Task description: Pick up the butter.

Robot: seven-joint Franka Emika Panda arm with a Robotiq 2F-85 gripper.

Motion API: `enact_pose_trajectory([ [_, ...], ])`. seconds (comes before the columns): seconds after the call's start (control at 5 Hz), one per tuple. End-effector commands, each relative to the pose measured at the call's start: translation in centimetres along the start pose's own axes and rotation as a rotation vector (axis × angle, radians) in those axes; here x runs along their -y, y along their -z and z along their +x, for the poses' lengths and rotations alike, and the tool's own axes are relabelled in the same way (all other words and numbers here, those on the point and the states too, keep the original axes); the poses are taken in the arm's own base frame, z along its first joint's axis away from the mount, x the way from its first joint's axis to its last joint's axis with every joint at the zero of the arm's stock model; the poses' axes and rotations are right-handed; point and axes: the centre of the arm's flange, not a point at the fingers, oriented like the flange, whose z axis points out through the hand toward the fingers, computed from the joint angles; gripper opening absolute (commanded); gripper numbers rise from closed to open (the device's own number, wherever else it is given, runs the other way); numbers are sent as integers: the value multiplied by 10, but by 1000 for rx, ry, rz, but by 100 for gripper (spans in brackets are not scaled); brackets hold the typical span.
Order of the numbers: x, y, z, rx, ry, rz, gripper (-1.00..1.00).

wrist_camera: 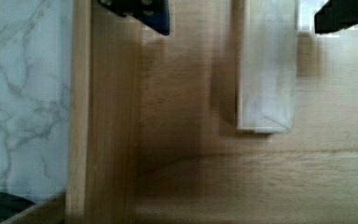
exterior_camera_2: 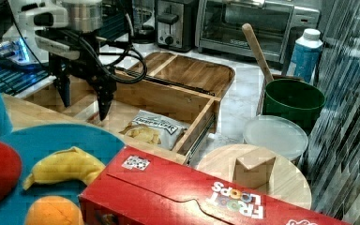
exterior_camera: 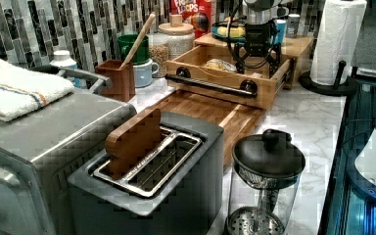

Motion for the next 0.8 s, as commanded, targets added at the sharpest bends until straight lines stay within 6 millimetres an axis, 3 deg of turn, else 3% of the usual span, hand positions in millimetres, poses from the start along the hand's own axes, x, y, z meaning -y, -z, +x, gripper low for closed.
enact_pose_trajectory([
  [0.2, 9, 18, 6, -94, -50, 89, -100],
  [0.8, 18, 33, -4, -62, 0, 132, -100],
])
